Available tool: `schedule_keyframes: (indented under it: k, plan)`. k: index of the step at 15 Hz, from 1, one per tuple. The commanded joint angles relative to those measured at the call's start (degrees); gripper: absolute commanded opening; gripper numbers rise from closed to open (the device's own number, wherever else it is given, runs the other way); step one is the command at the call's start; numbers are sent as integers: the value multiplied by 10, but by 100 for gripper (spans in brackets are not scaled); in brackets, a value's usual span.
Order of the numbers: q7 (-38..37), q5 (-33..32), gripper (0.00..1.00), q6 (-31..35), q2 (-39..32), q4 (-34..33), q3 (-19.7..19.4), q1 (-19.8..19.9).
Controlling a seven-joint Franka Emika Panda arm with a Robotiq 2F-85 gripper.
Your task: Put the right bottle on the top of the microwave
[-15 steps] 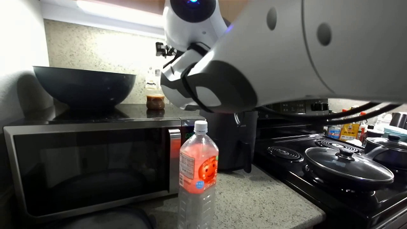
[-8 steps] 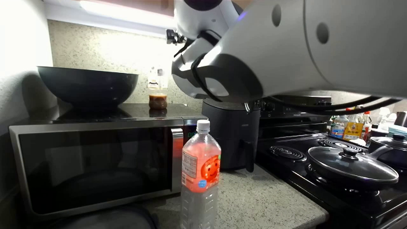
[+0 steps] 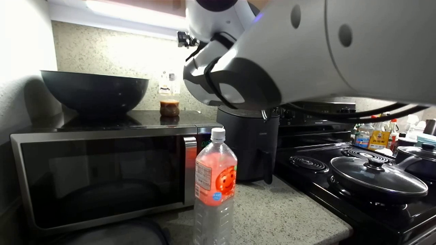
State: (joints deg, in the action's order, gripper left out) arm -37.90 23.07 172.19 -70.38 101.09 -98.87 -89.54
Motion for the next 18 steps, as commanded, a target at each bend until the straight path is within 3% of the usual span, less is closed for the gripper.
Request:
schedule_keyframes:
  k: [1,13,18]
  plan:
    - [-16,-8,100,-8,-6,-26,-9,22]
    - [-49,-4,100,-4,-8,-81,-15,90]
    - [-45,-12,100,-1,2,-86,-7,93]
